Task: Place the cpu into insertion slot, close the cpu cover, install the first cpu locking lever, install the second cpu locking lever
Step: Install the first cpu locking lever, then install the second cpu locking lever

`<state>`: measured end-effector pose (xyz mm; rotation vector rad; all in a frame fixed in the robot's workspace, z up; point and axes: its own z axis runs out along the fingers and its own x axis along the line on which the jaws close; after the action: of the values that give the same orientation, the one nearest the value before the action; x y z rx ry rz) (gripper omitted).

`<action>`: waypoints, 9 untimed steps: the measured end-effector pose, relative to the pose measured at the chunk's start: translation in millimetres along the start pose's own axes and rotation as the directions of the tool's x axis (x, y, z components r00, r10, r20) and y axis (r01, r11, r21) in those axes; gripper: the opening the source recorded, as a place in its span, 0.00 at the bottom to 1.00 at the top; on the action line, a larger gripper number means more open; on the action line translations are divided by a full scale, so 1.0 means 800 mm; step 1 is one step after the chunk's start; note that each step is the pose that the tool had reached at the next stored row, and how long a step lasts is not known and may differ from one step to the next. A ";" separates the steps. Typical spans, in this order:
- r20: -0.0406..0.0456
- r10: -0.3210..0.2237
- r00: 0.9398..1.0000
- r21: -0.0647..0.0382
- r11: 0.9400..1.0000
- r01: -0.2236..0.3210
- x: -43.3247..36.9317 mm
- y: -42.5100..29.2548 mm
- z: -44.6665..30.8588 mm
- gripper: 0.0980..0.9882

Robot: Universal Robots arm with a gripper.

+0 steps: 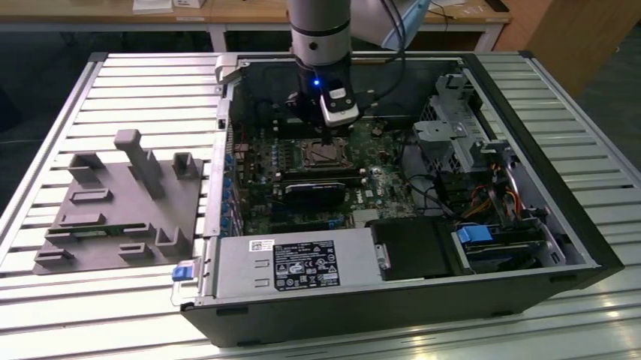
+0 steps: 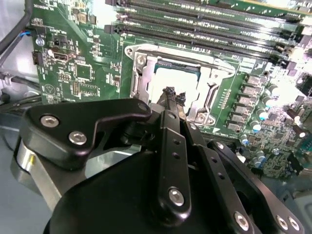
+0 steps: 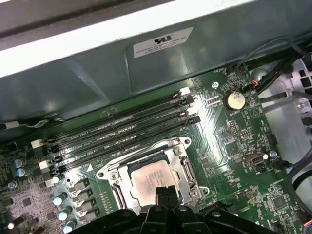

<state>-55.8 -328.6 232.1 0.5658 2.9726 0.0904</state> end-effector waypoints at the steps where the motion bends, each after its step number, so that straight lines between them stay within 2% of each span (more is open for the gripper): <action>1: -0.004 0.000 1.000 0.003 1.000 0.000 0.000 0.0002 0.0001 0.00; 3: -0.009 0.000 1.000 0.007 1.000 0.000 -0.001 0.0002 0.0001 0.00; 6: -0.013 0.000 1.000 0.008 1.000 0.000 -0.001 0.0003 0.0001 0.00; 9: -0.013 0.000 1.000 0.009 1.000 0.000 -0.001 0.0003 0.0001 0.00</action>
<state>-55.2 -328.6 232.1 0.5687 2.9871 0.0818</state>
